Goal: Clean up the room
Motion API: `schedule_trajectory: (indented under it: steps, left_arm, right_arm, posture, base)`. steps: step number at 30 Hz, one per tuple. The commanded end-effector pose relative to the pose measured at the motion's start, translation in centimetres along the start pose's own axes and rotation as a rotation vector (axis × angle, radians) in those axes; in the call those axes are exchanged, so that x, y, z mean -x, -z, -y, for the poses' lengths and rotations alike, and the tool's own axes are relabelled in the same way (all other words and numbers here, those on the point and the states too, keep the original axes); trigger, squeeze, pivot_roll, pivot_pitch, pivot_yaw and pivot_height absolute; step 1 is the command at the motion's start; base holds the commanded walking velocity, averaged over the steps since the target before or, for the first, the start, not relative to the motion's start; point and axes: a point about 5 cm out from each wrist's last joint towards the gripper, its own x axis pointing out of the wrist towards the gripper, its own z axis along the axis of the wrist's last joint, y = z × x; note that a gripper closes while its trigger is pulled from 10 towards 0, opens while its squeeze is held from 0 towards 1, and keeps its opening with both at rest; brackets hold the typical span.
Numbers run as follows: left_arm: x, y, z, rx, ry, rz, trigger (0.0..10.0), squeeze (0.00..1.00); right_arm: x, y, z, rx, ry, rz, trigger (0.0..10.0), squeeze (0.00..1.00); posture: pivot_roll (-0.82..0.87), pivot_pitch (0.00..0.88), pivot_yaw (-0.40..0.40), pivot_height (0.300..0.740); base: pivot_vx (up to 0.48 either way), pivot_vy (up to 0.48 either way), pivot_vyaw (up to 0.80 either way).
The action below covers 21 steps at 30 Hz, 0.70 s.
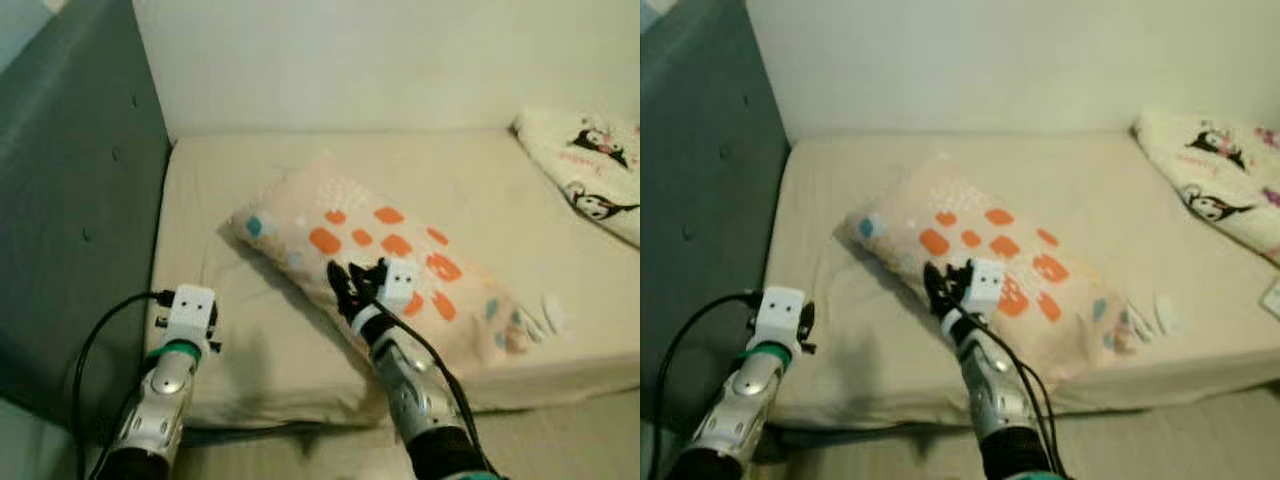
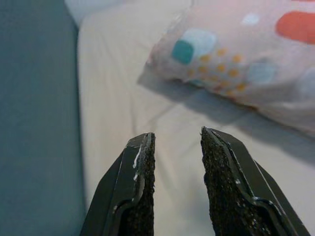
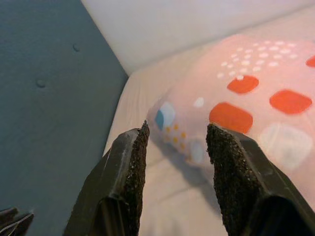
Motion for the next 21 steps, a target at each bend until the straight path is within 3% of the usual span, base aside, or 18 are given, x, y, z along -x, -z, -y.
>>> schedule_trajectory:
  steps: [1, 13, 21]
  left_arm:
    - [0.3, 0.6, 0.2, -0.003, 0.024, -0.017, 10.0, 0.00]
    - [0.6, 0.1, 1.6, 0.003, 0.128, 0.030, 10.0, 0.00]
    - [0.6, 0.1, 1.2, 0.001, 0.116, 0.033, 10.0, 0.00]
  right_arm:
    - [0.2, 0.3, 0.2, -0.007, 0.013, -0.006, 10.0, 0.00]
    - [0.3, 0.6, 0.1, -0.009, 0.013, -0.012, 10.0, 0.00]
    - [0.3, 0.7, 0.0, -0.010, 0.010, -0.017, 10.0, 0.00]
  posture:
    - [0.04, 0.012, 0.022, 0.740]
    - [0.04, 0.015, 0.023, 0.740]
    - [0.04, 0.018, 0.024, 0.740]
  base:
    - [0.000, 0.000, 0.00]
    - [0.000, 0.000, 0.00]
    - [0.000, -0.348, 0.00]
